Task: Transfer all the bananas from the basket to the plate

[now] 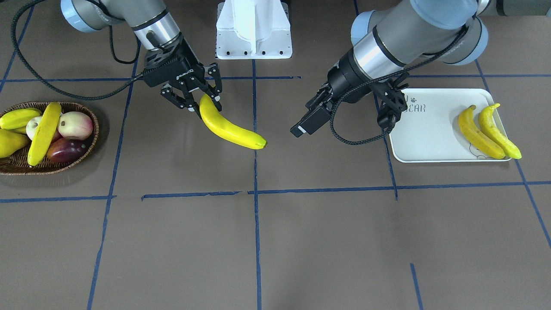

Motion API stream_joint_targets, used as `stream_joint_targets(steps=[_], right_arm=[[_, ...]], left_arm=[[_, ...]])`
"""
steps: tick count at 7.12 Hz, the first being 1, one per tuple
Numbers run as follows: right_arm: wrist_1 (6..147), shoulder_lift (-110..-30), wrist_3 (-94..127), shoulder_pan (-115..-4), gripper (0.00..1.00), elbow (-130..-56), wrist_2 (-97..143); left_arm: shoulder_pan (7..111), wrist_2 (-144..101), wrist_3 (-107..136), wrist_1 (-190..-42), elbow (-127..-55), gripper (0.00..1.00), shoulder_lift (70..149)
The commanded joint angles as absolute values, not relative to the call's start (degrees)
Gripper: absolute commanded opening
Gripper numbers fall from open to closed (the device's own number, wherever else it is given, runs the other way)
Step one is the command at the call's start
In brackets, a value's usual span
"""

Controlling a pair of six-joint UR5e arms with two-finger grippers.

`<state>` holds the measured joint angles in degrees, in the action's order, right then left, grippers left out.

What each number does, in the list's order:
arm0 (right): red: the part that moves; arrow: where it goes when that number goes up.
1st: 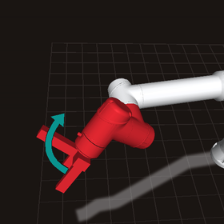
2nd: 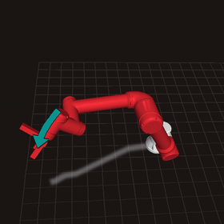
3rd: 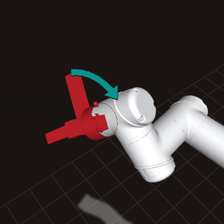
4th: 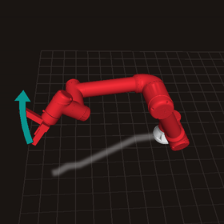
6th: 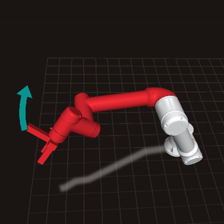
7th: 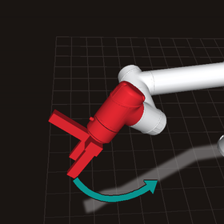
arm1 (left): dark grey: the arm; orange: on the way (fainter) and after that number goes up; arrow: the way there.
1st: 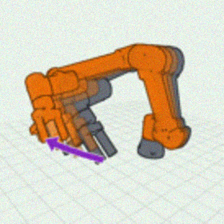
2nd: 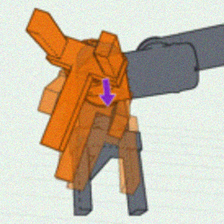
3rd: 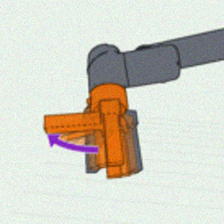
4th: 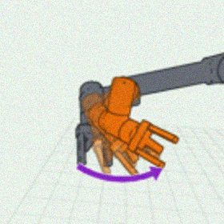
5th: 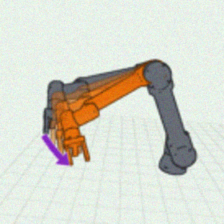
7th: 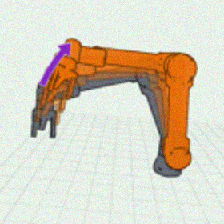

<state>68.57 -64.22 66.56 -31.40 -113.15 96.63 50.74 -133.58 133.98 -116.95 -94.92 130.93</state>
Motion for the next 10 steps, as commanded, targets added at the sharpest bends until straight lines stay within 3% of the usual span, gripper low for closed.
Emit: stream_joint_targets(steps=[1,8,10], right_arm=[[68.6,-61.8,68.0,-29.8,0.0,-113.0,94.2],[68.6,-61.0,67.9,-28.6,0.0,-113.6,92.3],[68.5,-61.0,67.7,-28.6,0.0,-113.7,92.3]], left_arm=[[45.6,-127.0,134.9,-113.2,-93.7,1.0,133.8],[41.2,-124.4,138.0,-112.4,-93.3,0.99,134.1],[41.2,-124.4,138.0,-112.4,-93.2,0.87,134.0]])
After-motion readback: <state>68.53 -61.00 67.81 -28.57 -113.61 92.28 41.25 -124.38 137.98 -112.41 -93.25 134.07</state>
